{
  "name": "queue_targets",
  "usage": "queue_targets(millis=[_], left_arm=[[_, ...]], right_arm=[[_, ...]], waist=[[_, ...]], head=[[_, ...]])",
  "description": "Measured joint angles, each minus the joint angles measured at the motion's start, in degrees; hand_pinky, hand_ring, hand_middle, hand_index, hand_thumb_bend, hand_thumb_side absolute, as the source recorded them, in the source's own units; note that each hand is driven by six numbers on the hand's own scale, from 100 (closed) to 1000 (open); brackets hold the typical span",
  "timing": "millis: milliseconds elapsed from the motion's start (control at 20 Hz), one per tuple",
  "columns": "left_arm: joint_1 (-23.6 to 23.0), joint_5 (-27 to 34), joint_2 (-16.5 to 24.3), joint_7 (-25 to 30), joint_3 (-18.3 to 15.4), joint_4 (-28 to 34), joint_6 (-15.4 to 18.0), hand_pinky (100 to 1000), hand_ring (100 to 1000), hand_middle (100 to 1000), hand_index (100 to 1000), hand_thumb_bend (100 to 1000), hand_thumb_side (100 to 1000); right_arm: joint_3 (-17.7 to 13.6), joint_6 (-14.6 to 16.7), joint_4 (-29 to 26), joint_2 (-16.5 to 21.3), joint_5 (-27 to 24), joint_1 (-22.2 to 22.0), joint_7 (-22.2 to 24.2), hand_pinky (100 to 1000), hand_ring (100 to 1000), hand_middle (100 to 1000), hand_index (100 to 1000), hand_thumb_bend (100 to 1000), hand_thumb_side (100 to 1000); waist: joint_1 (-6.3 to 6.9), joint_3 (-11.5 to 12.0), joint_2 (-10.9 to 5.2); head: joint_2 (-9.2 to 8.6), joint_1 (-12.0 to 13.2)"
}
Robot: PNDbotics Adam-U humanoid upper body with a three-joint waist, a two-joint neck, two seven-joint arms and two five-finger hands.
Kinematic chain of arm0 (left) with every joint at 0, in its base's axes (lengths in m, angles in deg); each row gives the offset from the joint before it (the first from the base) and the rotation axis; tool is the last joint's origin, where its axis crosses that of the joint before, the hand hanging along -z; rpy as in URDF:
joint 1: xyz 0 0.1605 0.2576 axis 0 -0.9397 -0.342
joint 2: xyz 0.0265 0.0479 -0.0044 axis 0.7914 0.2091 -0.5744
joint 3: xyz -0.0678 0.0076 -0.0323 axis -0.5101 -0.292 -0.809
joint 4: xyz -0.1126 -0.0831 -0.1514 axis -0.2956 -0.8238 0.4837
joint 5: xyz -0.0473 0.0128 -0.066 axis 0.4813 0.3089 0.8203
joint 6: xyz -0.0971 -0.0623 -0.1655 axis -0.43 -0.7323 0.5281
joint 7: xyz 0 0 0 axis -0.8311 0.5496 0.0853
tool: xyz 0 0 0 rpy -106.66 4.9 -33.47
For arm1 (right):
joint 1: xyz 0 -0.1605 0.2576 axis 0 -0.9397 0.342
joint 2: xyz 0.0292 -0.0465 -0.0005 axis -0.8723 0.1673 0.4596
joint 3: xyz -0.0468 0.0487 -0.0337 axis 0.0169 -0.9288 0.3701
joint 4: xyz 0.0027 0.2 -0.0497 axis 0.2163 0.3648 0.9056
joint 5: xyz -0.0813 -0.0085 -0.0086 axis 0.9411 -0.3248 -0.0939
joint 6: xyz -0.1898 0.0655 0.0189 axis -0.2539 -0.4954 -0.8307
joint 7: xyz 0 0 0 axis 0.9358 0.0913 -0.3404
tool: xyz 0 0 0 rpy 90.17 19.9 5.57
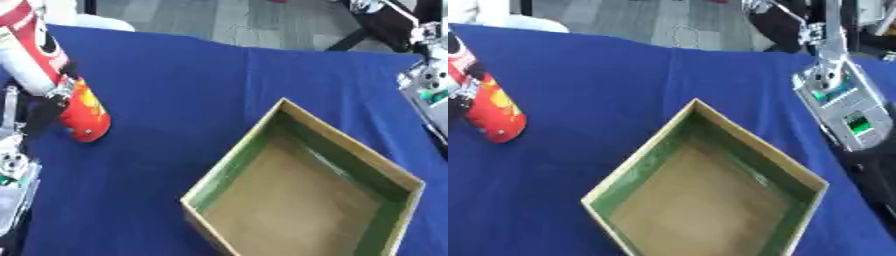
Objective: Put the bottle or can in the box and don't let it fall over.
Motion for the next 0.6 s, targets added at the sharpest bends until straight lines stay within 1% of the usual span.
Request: queue_targets(millis=[150, 350, 600], left_arm=[[0.0, -0.01, 0.58, -0.27, -0.01, 0.31, 0.26, 1000, 649, 808, 442, 100, 672], [-0.01, 0.32, 0.77, -0.18, -0.01, 1.14, 0.25, 1000, 647, 803, 438, 100, 672], [-0.08, 1.53, 1.16, 0.89, 0.07, 3.08, -0.63, 1000, 651, 790, 425, 100, 672]], right_arm=[[-0.06, -0.36, -0.59, 0.2, -0.6, -0.26, 0.25, 741, 500, 602, 580, 100, 100], [-0.46, -0.88, -1.53, 0.64, -1.81, -0.75, 0.38, 746, 501, 606, 581, 100, 100], [-1.08, -1.8, -3.38, 1.06, -3.79, -1.86, 0.33, 750, 501, 606, 581, 100, 100]], waist=[[0.33, -0.13, -0.26], [0.73, -0.39, -0.8], [1.25, -0.95, -1.48]], head=[[0.14, 0.03], [0.84, 0.11], [1.54, 0.25]])
